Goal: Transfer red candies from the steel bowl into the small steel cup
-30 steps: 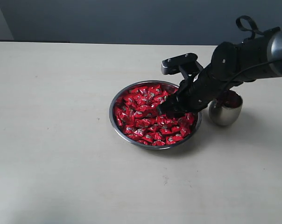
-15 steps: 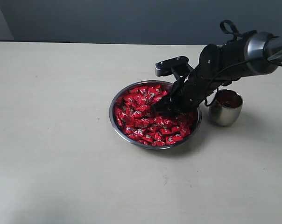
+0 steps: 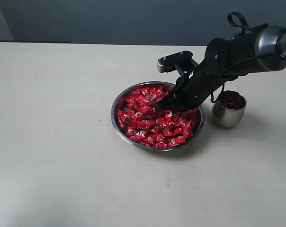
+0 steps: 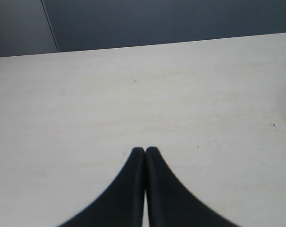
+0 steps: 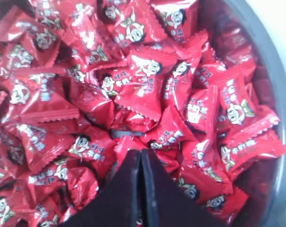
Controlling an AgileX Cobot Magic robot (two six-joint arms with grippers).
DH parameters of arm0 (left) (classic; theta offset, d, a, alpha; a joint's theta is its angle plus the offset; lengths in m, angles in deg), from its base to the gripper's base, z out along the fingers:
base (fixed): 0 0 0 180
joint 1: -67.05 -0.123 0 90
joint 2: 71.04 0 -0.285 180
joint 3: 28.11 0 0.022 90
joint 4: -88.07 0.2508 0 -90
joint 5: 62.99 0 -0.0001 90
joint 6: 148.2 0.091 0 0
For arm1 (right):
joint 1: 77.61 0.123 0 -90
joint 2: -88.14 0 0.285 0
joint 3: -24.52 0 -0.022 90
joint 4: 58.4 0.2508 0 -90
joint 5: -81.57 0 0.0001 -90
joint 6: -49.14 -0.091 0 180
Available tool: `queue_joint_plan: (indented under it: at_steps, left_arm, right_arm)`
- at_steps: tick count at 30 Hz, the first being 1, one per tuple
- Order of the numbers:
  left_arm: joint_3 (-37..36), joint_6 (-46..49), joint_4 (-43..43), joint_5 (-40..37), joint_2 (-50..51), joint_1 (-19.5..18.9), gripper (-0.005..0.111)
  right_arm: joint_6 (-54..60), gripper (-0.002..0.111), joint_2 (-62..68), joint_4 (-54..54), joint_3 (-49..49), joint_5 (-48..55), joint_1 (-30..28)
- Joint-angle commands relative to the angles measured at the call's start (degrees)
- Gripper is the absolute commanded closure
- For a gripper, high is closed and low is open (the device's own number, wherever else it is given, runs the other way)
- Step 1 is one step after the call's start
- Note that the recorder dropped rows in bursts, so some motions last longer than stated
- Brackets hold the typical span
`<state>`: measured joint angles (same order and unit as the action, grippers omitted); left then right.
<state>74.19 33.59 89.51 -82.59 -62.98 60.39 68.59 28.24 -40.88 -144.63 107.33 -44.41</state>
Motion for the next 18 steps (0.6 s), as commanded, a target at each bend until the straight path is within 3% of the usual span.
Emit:
queue_joint_plan:
  at_steps: [1, 5, 8, 18]
  left_arm:
    - [0.5, -0.1, 0.1, 0.3, -0.3, 0.5, 0.106]
    - [0.5, -0.1, 0.1, 0.3, -0.3, 0.5, 0.106]
    - [0.5, -0.1, 0.1, 0.3, -0.3, 0.5, 0.106]
    - [0.5, -0.1, 0.1, 0.3, -0.3, 0.5, 0.106]
  right_arm:
    - [0.0, 0.103, -2.2, -1.5, -0.3, 1.9, 0.1]
    - [0.0, 0.077, -2.0, -2.4, -0.3, 2.3, 0.1]
    - [-0.2, 0.065, -1.7, -3.6, -0.3, 2.3, 0.1]
    - [-5.1, 0.068, 0.0, -11.2, -0.3, 3.5, 0.1]
